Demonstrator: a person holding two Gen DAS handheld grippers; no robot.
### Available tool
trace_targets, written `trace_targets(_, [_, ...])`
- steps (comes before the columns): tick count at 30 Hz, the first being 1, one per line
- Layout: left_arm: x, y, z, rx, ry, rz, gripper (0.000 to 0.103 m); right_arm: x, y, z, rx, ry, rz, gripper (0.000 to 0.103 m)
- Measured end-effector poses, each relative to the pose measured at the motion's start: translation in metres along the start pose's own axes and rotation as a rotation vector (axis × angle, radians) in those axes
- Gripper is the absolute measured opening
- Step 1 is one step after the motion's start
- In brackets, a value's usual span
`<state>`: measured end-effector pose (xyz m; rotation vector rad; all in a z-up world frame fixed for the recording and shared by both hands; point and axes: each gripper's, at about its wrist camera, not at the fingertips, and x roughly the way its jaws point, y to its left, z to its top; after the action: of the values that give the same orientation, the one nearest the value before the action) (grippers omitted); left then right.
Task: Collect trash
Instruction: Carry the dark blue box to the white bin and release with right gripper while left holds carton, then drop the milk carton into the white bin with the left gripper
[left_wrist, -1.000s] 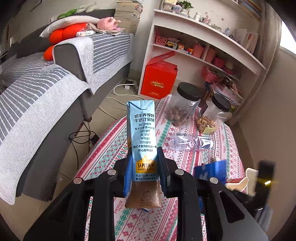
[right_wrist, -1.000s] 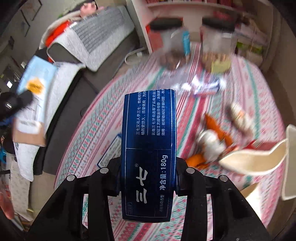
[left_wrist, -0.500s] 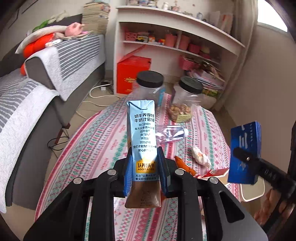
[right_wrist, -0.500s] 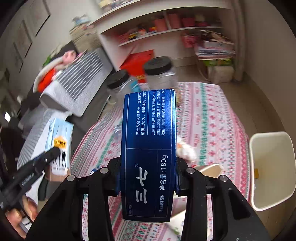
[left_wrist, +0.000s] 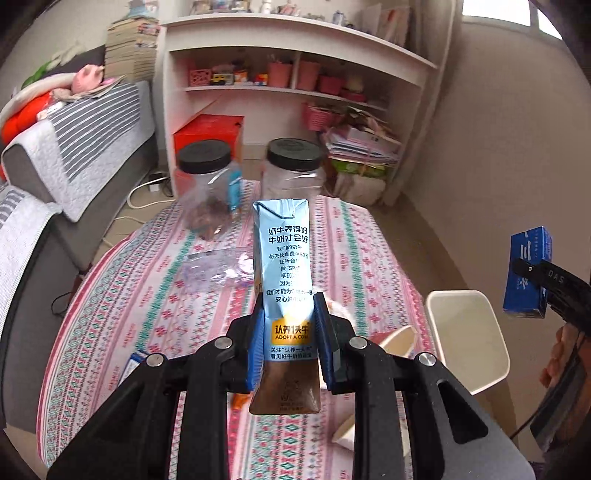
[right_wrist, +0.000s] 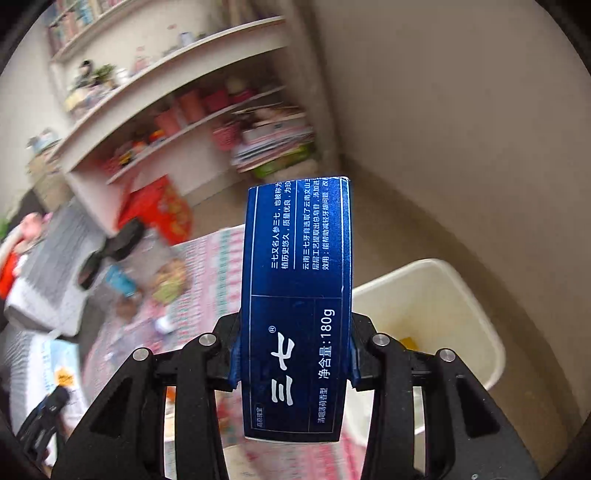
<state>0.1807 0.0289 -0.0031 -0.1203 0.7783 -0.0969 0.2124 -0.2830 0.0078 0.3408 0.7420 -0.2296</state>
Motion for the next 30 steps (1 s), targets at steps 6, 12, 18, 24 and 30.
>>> trace_targets(6, [-0.010, -0.039, 0.005, 0.036, -0.038, -0.102, 0.025, -0.003, -0.057, 0.015, 0.116, 0.005, -0.106, 0.077])
trace_targets(12, [0.005, -0.097, 0.011, 0.062, 0.011, -0.201, 0.025, -0.027, -0.101, 0.023, 0.203, -0.072, -0.136, 0.091])
trace_targets(18, [0.027, -0.180, 0.016, 0.136, 0.059, -0.281, 0.025, -0.039, -0.139, 0.027, 0.293, -0.085, -0.115, 0.091])
trace_targets(24, [0.050, -0.252, 0.016, 0.181, 0.101, -0.339, 0.025, -0.048, -0.167, 0.032, 0.360, -0.112, -0.112, 0.091])
trace_targets(30, [0.072, -0.291, 0.020, 0.216, 0.125, -0.335, 0.065, -0.057, -0.177, 0.033, 0.367, -0.135, -0.109, 0.091])
